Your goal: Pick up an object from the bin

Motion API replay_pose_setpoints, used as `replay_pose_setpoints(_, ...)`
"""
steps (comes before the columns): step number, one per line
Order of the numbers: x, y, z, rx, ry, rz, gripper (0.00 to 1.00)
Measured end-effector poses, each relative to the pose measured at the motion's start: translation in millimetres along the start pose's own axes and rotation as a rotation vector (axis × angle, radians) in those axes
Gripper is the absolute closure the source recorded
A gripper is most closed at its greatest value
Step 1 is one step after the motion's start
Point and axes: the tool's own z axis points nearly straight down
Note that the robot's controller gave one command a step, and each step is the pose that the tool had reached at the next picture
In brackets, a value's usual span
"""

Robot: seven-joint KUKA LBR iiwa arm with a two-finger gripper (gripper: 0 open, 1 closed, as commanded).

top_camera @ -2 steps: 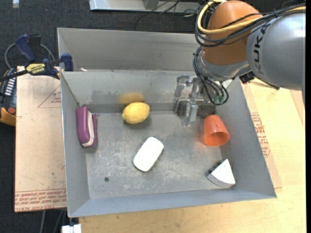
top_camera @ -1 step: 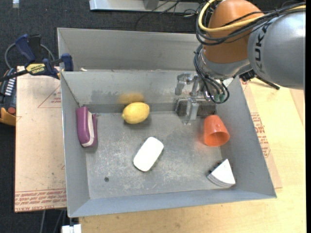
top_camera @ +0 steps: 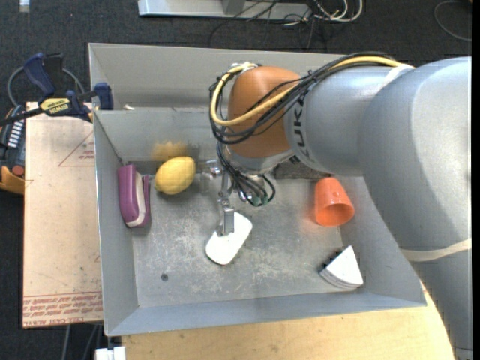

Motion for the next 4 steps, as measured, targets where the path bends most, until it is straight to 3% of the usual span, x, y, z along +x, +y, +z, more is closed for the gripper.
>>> replay_pose_setpoints(1,8.5,-114.9,-30.9,0.001,-0.002,0.001,0.00)
replay_pose_setpoints(2,58.3,-44.9,-18.5,-0.001,-0.001,-0.489,0.00)
replay_pose_setpoints(3,44.7,-36.6,14.5,-0.001,-0.004,-0.325,0.00)
replay_pose_setpoints(4,44.6,-26.5,14.3,-0.002,-0.004,-0.637,1.00)
